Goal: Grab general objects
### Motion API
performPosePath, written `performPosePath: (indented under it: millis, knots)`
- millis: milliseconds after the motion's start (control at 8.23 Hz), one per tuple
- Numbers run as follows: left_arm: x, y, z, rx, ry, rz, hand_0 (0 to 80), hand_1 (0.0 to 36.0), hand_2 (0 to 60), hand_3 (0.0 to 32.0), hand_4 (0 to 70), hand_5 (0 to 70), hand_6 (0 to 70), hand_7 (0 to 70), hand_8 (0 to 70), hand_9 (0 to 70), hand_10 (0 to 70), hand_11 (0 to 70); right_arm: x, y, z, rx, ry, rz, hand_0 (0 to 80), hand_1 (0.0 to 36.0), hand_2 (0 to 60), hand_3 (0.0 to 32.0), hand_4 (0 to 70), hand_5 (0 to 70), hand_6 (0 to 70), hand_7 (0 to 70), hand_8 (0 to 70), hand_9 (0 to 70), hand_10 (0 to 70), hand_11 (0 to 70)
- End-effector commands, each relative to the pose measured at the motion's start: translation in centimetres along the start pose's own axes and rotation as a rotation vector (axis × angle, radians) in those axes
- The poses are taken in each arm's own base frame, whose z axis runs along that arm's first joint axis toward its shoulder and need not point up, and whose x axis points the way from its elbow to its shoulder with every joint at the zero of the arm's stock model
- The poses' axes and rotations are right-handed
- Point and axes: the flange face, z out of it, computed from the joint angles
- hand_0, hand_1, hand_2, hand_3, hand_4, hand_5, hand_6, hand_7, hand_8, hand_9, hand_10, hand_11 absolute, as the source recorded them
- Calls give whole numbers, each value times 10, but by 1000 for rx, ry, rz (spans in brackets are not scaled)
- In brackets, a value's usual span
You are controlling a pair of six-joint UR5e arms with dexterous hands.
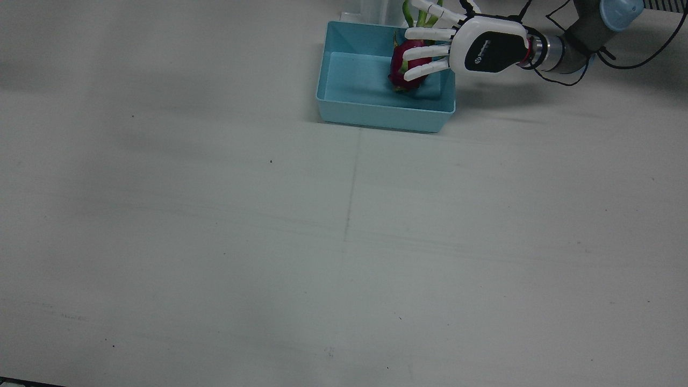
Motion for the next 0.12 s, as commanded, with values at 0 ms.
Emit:
performPosePath:
  millis: [0]
  knots:
    - [7,-13,-18,31,-21,-14,474,119,0,290,0,0,0,0,0,0,0,0,0,0,0,0,0,0,0,0,0,0,0,0,0,0,0,0,0,0]
